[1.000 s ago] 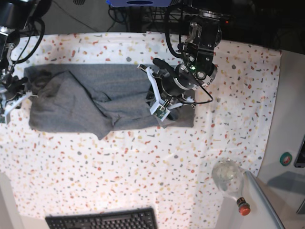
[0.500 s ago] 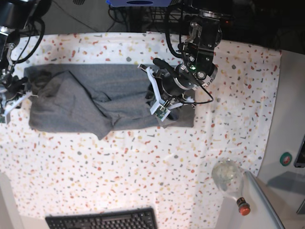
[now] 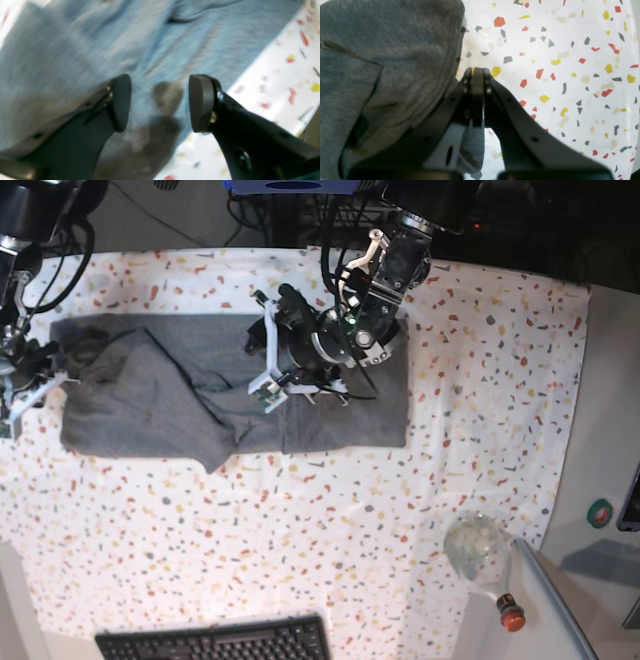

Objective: Layout the t-shirt on the table in an organized manner, then fold the t-shirt properly
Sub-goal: 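Lay the folded end down and open the left gripper, then move the left gripper to the strip end and grasp it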

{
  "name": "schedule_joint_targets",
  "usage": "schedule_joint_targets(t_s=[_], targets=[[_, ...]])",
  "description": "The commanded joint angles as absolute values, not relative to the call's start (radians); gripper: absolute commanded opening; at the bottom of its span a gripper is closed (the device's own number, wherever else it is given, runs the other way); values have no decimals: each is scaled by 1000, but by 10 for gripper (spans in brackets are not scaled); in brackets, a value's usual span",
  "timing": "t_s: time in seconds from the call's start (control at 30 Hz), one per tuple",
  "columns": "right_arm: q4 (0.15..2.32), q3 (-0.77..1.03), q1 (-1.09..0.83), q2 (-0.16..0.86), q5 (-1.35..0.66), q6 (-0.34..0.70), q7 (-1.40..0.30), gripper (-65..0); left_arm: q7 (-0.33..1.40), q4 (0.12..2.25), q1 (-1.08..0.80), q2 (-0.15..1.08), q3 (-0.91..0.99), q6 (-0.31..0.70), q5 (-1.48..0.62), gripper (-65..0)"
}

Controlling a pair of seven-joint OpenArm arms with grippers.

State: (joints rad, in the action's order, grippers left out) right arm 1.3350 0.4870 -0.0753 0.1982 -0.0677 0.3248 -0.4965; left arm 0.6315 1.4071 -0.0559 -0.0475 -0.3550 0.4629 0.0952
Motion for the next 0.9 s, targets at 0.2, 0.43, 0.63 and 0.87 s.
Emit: schedule_joint_targets(t_s=[0.2, 0.43, 0.63, 0.87], targets=[[1360, 495, -61, 216, -71, 323, -478, -650, 610, 1639, -147, -25, -211, 469, 76, -354], [1429, 627, -22, 179, -257, 325, -611, -597, 608, 1713, -246, 19, 268, 478, 15, -650], [1320, 630, 18, 234, -544, 499, -753, -110, 608, 1546, -249, 166, 535, 558, -263, -650], [1107, 630, 73, 306, -641, 510, -754, -225, 599, 1463, -268, 200, 552, 556, -280, -650]])
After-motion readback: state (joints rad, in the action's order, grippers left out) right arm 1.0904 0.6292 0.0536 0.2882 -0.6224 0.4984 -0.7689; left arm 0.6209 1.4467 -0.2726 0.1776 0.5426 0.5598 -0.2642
